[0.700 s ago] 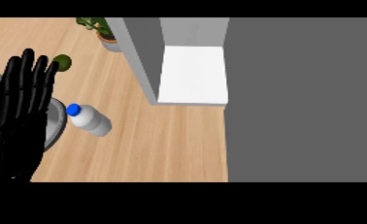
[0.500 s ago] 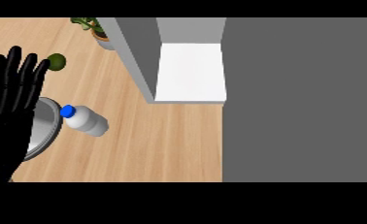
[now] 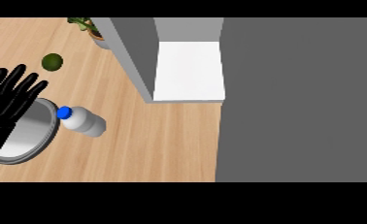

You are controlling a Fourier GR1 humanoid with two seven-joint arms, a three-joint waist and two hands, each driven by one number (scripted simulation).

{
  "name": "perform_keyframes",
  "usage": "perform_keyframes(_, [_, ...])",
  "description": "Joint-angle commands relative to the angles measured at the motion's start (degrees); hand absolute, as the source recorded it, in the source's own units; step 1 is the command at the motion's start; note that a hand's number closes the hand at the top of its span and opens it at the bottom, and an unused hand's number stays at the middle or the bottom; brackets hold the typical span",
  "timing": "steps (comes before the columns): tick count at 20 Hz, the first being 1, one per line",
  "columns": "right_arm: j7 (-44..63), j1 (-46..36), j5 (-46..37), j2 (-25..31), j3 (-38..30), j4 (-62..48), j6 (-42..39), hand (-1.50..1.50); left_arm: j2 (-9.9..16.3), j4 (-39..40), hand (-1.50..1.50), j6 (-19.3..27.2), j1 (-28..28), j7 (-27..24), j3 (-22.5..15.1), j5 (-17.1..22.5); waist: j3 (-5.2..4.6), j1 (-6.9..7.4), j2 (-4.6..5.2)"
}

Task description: Pick up the bottled water, place it into the cabinet and close the cabinet

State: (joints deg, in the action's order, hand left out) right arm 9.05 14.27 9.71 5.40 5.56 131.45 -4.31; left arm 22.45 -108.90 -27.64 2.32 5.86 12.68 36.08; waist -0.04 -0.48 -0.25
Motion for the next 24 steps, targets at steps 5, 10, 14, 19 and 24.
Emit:
perform_keyframes(5, [3.94, 12.16, -0.35, -0.51, 4.77, 12.47, -1.49, -1.5, 4.72, 2.04, -1.5, -7.85, 6.3, 3.48, 7.4, 9.01, 0.04, 0.3, 0.07])
perform_keyframes(10, [3.99, 15.53, 3.33, 0.37, 2.67, 14.94, -3.03, -1.5, 2.76, 2.57, -1.5, -10.85, 8.24, 2.45, 8.22, 5.02, 0.04, 0.19, 0.09])
perform_keyframes(14, [-2.02, 24.5, 1.65, -0.19, 5.18, 15.93, -6.38, -1.5, 2.32, 6.18, -1.5, -10.59, 5.62, 2.09, 9.07, 2.73, 0.04, -0.46, 0.04])
perform_keyframes(19, [-0.92, 22.9, 1.96, -0.15, 3.84, 16.94, -4.82, -1.5, 0.09, 11.09, -1.5, -10.44, 2.51, -1.74, 10.29, -3.94, 0.01, -0.33, 0.18])
perform_keyframes(24, [-6.47, 26.58, -0.28, -0.09, 4.9, 13.19, -7.58, -1.5, -4.35, 18.89, -1.5, -10.56, 0.49, -10.24, 9.37, -15.14, 0.0, -0.48, 0.19])
